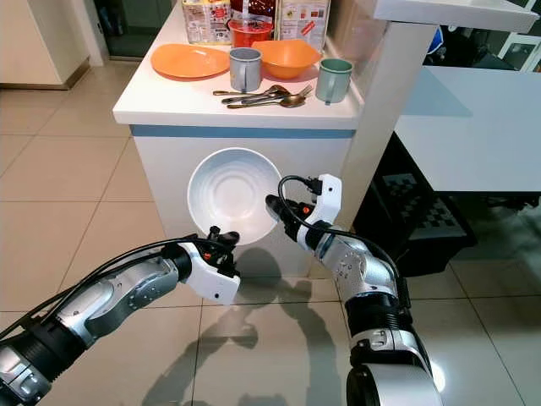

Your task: Setting the table

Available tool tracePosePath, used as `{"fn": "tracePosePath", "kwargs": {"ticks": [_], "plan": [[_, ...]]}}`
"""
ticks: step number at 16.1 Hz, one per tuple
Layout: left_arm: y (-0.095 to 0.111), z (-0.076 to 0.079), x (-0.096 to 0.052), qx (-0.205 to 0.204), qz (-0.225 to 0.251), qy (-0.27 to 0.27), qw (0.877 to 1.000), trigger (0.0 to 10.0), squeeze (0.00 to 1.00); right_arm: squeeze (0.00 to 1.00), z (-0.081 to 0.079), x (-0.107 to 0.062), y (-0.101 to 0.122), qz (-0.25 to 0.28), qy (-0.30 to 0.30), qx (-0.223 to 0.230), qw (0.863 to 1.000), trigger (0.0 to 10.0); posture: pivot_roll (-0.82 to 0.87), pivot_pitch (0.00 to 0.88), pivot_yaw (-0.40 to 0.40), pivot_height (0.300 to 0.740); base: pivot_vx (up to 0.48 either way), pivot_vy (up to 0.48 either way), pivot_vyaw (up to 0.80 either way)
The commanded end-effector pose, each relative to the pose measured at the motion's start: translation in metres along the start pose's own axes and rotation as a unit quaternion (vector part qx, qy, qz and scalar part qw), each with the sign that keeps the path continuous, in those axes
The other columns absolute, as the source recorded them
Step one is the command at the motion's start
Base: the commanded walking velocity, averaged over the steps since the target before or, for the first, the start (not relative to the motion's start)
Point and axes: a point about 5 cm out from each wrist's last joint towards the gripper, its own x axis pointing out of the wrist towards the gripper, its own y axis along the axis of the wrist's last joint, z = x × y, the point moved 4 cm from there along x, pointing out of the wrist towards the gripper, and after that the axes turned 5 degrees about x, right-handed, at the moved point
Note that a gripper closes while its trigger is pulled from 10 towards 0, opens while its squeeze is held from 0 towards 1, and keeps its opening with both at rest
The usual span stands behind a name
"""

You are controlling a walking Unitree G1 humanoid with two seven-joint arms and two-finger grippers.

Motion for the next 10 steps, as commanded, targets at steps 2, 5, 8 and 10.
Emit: {"fn": "tracePosePath", "kwargs": {"ticks": [2,5,8,10], "plan": [[-0.0017,-0.0098,0.0017,0.014,0.000,0.009,1.000,10.0,0.00,0.00,-0.0039,0.0030,0.0073,0.009,0.007,-0.003,1.000,0.0,0.09,0.000,-0.056,0.740,0.000,0.000,0.00],[-0.0026,-0.0103,0.0020,0.015,-0.001,0.009,1.000,10.0,0.00,0.00,-0.0042,0.0035,0.0077,0.010,0.007,-0.003,1.000,0.0,0.09,0.000,-0.056,0.740,0.000,0.000,0.00],[-0.0034,-0.0117,0.0023,0.019,-0.002,0.010,1.000,10.0,0.00,0.00,-0.0044,0.0037,0.0082,0.012,0.008,-0.002,1.000,0.0,0.09,0.000,-0.055,0.740,0.000,0.000,0.00],[-0.0036,-0.0121,0.0025,0.018,-0.001,0.010,1.000,10.0,0.00,0.00,-0.0046,0.0040,0.0086,0.013,0.008,-0.002,1.000,0.0,0.09,0.000,-0.055,0.740,0.000,0.000,0.00]]}}
